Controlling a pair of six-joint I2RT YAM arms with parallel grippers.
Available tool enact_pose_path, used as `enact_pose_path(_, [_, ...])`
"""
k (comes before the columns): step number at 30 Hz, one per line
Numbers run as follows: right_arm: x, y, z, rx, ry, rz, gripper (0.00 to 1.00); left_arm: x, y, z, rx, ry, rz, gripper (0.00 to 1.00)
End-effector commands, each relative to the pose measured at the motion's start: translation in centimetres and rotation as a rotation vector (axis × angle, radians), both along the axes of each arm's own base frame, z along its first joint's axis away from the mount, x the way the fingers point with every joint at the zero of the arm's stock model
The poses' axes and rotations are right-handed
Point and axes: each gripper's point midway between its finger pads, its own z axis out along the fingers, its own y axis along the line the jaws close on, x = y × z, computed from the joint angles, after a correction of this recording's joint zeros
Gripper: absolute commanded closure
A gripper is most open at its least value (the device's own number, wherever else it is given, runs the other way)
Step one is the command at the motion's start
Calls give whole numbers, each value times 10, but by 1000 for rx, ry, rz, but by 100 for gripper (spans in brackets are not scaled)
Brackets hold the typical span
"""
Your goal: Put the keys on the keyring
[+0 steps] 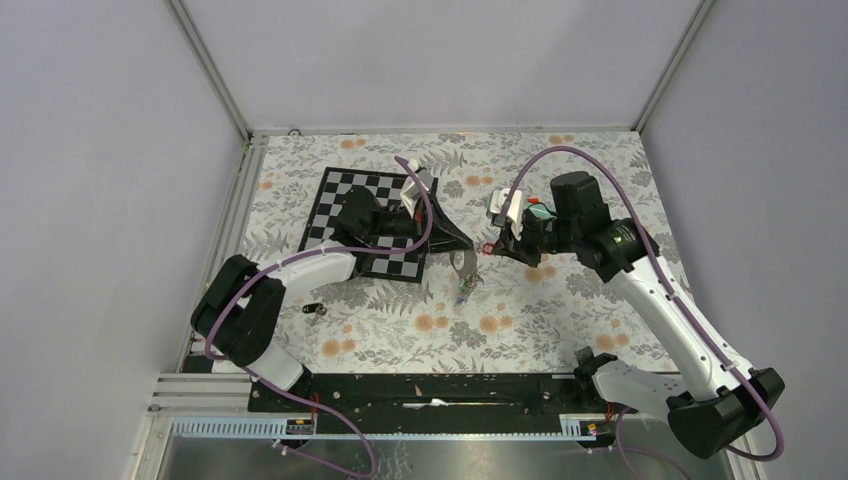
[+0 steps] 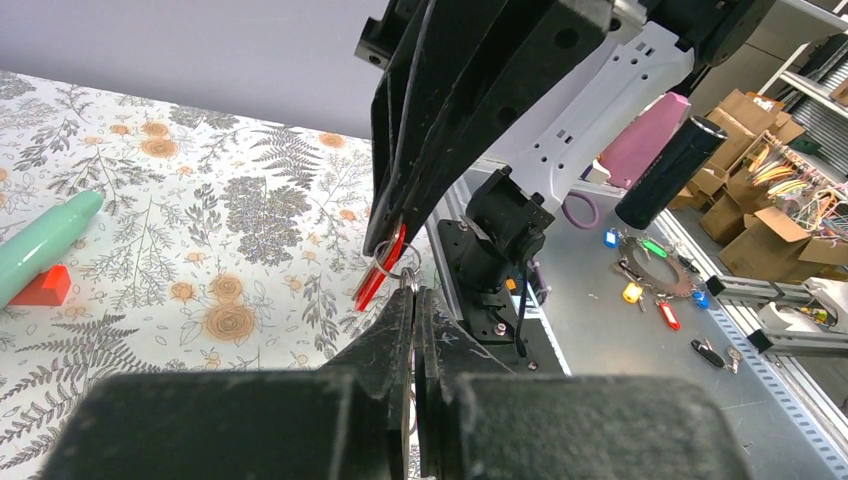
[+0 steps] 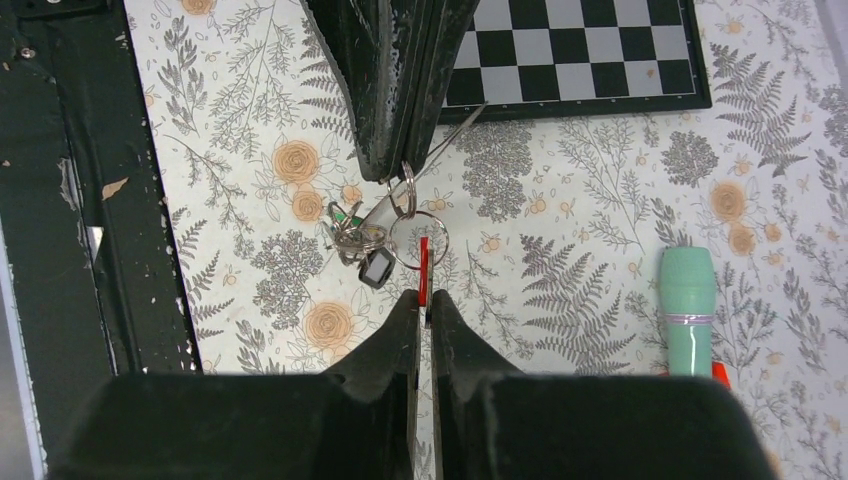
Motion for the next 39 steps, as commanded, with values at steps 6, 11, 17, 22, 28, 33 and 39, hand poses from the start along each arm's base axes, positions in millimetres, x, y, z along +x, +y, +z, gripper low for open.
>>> enact_pose_path(6, [3,-9,19,-36,-45,-28,100,-2,0,15,-32,-91,3,100])
enact_pose_path(11, [6,-12,22,-70,-55,-49,100,4,-3,2,6,-86,25,100])
enact_pose_path(17, [11,-19,12,-164,-73,-90,100,15,-15,-14,41,-89,30,90])
enact_pose_path(22, [10,-21,12,-170,-82,-97,100,14,-18,-14,24,-119,-14,63])
enact_pose_path(28, [6,-19,11,-162,-75,-81,100,21,-15,-21,35,-128,-22,34])
enact_pose_path(33, [-1,-8,13,-128,-50,-39,100,29,-6,-29,50,-153,-2,22])
enact_pose_path(39, [-18,22,30,-45,11,55,100,47,17,-34,71,-182,87,18])
